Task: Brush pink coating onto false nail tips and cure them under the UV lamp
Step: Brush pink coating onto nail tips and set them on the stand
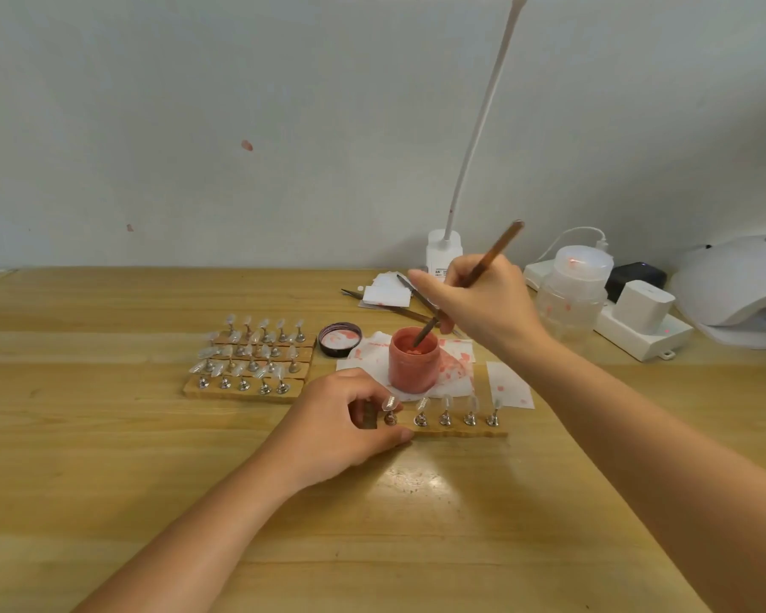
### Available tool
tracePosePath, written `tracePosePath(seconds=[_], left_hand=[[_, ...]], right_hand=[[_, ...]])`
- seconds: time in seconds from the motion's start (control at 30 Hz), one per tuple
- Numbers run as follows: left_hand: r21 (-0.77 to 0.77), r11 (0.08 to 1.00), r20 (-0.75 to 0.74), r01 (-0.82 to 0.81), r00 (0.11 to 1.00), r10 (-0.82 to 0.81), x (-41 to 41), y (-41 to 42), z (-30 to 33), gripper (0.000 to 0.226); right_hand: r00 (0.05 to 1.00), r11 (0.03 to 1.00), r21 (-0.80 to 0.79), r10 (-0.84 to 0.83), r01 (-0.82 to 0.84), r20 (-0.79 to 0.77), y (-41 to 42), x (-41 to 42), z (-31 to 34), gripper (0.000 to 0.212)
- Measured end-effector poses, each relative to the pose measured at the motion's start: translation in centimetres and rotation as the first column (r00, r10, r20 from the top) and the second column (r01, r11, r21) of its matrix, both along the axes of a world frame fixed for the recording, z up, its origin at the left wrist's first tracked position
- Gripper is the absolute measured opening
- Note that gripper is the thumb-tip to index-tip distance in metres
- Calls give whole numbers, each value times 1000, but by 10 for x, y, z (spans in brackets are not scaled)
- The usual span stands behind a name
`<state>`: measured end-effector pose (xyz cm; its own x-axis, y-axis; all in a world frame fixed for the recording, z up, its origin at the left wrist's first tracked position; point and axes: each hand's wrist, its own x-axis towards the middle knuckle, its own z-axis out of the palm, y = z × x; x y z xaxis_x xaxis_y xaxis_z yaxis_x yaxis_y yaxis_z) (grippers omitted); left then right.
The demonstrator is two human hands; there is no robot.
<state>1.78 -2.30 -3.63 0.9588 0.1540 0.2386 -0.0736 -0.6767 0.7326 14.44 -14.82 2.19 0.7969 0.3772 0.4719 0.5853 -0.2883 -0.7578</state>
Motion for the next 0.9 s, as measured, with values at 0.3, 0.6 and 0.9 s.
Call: tracePosePath(seconds=[0.3,0.6,0.9], left_hand=[[-16,1000,16,10,1000,-10,-2,0,0,19],[-23,1000,-12,10,1000,-11,-1,1,0,23],[-15,1000,7,17,1000,-17,-2,1,0,20]], right_hand=[[997,965,-257,-49,62,56,20,3,-13,47],[983,988,58,-133,141,-126,1,13,-4,50],[954,977,118,-144,180,-263,-7,16,-8,48]])
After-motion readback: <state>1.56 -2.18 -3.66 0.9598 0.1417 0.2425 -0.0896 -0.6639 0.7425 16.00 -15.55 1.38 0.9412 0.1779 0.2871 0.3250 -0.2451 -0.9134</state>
